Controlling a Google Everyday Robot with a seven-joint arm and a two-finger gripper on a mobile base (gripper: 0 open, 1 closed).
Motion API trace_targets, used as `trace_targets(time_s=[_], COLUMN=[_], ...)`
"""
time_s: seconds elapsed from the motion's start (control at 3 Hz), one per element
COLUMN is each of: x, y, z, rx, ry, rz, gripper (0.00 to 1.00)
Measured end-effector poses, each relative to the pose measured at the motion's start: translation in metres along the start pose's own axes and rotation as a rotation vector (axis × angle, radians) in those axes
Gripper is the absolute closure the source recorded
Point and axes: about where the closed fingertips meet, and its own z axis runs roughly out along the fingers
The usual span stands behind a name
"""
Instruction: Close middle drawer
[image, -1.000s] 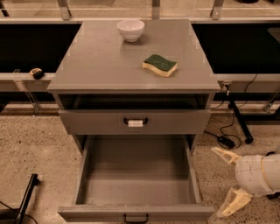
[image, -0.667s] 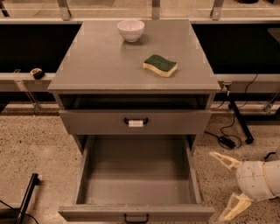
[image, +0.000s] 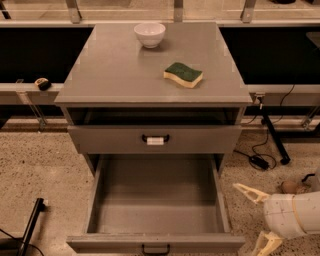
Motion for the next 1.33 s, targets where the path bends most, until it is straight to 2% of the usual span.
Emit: trace_targets(time_s=[0.33, 0.67, 1.0, 1.33], x=[0.0, 0.002, 0.003, 0.012], y=[0.029, 0.054, 0.057, 0.07], z=[0.033, 0.061, 0.063, 0.079], rx=[-0.025, -0.07, -0.073, -0.141], ry=[0.051, 0.092, 0.096, 0.119], rz=[-0.108, -0.19, -0.19, -0.186], gripper=[0.0, 0.0, 0.0, 0.0])
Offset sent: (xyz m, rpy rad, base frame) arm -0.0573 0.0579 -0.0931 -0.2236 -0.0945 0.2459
